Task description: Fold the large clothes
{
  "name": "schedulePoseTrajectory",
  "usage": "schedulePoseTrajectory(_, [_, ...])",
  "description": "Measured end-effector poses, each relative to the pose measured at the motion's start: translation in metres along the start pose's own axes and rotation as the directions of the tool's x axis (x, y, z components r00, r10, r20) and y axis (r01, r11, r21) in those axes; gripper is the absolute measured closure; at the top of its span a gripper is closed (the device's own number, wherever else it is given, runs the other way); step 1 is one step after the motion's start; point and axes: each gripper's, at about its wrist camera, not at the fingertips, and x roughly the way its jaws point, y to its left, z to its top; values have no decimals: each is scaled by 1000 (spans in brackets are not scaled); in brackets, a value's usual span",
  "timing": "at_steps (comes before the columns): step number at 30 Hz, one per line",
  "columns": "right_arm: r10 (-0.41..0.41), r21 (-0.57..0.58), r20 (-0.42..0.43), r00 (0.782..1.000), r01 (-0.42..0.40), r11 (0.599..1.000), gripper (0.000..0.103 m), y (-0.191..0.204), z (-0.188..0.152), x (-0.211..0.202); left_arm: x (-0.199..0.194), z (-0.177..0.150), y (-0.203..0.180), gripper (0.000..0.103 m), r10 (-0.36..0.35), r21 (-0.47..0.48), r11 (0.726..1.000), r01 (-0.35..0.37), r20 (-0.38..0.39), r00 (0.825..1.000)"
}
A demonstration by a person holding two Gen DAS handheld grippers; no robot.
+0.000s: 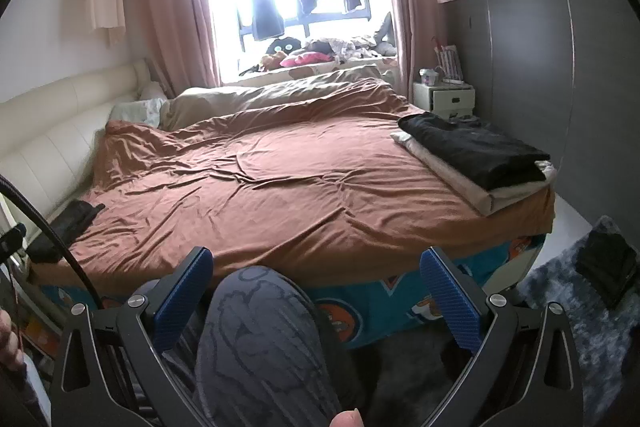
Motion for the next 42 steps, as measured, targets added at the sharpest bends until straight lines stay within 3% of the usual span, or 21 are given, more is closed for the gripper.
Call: schedulePoseTrajectory(42, [-10,-11,24,1000,10,1000,0,-18,-2,-5,2,-7,0,0,-30,2,1000,30,-10,999])
